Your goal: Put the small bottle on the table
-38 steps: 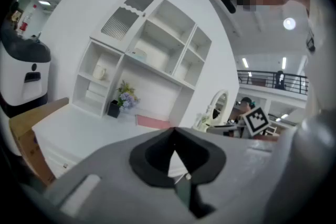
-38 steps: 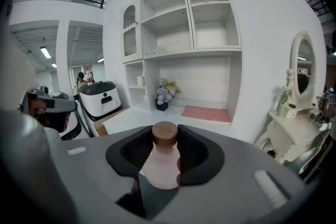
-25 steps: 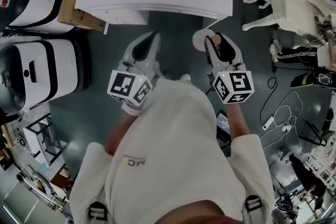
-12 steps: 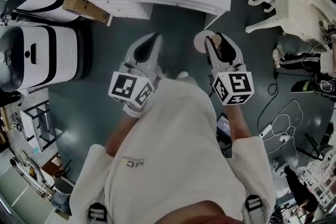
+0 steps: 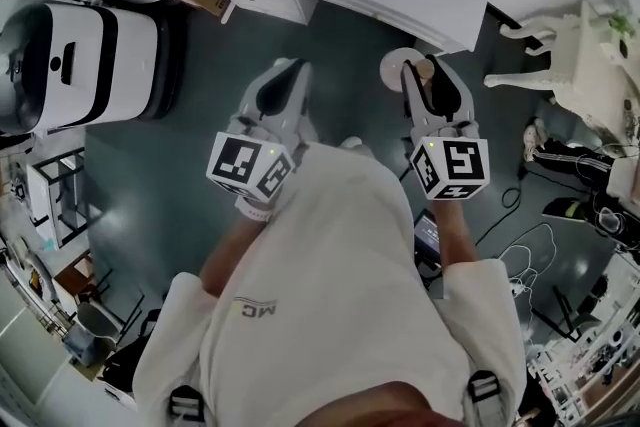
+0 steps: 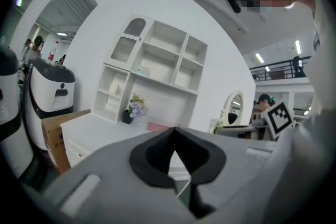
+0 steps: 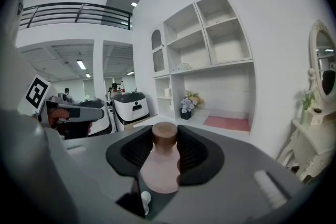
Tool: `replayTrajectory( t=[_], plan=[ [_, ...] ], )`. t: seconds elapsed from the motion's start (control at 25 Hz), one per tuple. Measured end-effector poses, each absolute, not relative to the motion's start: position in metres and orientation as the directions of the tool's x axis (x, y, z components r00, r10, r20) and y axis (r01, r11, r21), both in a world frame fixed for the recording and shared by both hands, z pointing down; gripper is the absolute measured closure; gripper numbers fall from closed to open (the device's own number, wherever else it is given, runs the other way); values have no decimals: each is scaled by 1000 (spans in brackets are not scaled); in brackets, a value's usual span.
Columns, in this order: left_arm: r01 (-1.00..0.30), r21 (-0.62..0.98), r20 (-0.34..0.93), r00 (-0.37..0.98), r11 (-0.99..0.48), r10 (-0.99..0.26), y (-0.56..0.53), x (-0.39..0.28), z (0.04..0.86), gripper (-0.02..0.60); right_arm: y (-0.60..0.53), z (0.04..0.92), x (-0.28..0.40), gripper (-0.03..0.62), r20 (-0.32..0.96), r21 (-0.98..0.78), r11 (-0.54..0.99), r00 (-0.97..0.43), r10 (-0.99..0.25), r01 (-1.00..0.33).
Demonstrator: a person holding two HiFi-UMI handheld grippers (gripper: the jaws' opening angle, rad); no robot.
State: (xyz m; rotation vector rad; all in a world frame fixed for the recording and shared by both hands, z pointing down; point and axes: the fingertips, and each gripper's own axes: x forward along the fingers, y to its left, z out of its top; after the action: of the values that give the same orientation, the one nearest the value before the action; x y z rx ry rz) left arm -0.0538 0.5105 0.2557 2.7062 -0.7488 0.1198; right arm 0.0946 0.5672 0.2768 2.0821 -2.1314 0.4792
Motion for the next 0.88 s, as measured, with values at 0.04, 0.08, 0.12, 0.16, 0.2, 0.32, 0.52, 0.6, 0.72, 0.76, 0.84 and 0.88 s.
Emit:
replayTrajectory(
  t=[0.04, 0.08, 0.12, 0.16, 0.2, 0.32, 0.52, 0.6, 0.72, 0.76, 0.84, 0.88],
  plan=[
    [-518, 296, 166, 855, -803, -491, 492, -58, 258, 581, 548, 278, 90, 453, 309, -136, 6, -48, -950, -991],
    [-519, 301, 165, 854, -800, -493, 472, -63, 260, 581, 527, 279, 85, 453, 313, -134, 9, -51, -948, -991],
    [-518, 303, 165, 855, -800, -492, 450, -67, 260, 581, 506, 279, 79, 453, 317, -134, 11, -53, -947, -991],
    [-515, 301, 165, 857, -803, -488, 428, -69, 258, 581, 485, 277, 73, 453, 317, -136, 13, -56, -947, -991],
    [-510, 294, 165, 860, -808, -483, 405, -71, 255, 581, 463, 274, 68, 453, 316, -138, 15, -58, -947, -990],
    [-499, 285, 155, 867, -818, -474, 331, -78, 245, 581, 396, 263, 57, 453, 312, -134, 18, -59, -948, -991],
    [-491, 308, 148, 871, -815, -468, 225, -103, 235, 581, 295, 249, 44, 453, 295, -111, 2, -35, -955, -994],
    [-484, 320, 148, 874, -814, -462, 190, -110, 236, 581, 259, 249, 43, 453, 289, -110, -17, -16, -957, -994],
    [-473, 326, 153, 881, -818, -449, 153, -115, 238, 581, 210, 253, 41, 453, 292, -115, -29, -6, -956, -993],
    [-469, 322, 155, 883, -822, -443, 141, -114, 239, 581, 195, 254, 41, 453, 292, -118, -29, -7, -956, -993],
    [-461, 316, 160, 887, -829, -433, 120, -112, 240, 581, 166, 257, 39, 453, 295, -118, -19, -17, -955, -993],
    [-460, 311, 163, 888, -831, -431, 110, -111, 241, 581, 152, 260, 37, 453, 300, -117, -9, -26, -954, -993]
  ],
)
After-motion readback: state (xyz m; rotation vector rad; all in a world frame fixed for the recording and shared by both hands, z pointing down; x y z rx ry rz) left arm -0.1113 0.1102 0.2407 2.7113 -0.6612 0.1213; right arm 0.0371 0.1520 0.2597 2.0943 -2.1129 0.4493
